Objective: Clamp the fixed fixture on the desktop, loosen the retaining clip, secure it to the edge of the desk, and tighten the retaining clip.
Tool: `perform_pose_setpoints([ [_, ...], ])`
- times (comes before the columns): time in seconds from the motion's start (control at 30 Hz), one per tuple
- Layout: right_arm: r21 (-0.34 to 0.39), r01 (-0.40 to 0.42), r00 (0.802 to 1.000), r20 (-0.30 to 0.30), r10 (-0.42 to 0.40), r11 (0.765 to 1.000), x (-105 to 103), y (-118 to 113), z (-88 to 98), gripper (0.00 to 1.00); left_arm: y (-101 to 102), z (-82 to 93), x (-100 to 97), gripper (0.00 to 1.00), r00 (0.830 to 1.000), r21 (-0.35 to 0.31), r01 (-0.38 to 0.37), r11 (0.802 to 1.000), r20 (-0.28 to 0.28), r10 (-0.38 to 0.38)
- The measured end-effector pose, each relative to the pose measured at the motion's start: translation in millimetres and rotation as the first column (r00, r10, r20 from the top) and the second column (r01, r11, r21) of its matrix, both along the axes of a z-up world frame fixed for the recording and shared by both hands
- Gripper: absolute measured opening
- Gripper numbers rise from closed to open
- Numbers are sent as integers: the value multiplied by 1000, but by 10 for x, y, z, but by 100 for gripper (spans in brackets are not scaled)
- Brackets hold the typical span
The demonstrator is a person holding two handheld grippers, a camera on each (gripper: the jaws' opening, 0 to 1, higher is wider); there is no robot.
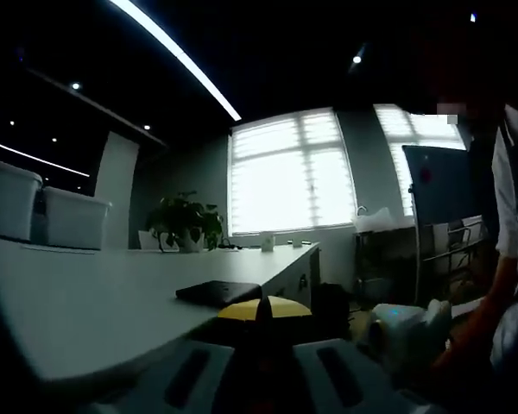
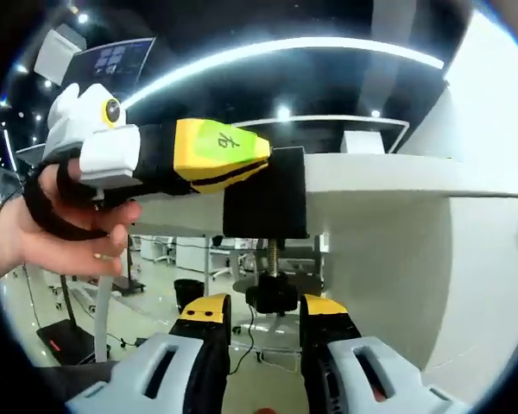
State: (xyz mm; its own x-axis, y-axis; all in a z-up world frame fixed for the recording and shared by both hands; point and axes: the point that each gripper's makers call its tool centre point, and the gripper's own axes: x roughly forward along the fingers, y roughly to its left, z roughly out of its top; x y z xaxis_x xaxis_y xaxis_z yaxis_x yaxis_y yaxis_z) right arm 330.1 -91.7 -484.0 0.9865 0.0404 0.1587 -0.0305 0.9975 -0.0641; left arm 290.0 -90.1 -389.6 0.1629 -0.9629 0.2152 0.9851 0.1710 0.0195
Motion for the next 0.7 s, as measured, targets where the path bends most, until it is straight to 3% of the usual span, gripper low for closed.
perform_pose_setpoints([
  [0.17,16,47,998,40,-47,999,55,-45,101,29,-24,-4,-6,1,1000,24,5,1000,25,-5],
  [0.27,-50,97,995,23,-96,994,66,-95,93,26,-40,40,-20,1,999,8,14,1000,30,-14],
  [0.37,-19,66,998,22,-66,998,42,-77,80,26,-44,32,-31,1,999,23,18,1000,51,-19],
  [0.53,-38,4,999,41,-2,999,32,-59,66,25,-52,33,-39,1,998,26,21,999,58,-22],
  [0.7,-67,-153,987,39,156,986,58,-13,61,25,-49,29,-48,1,998,23,21,1000,65,-23],
])
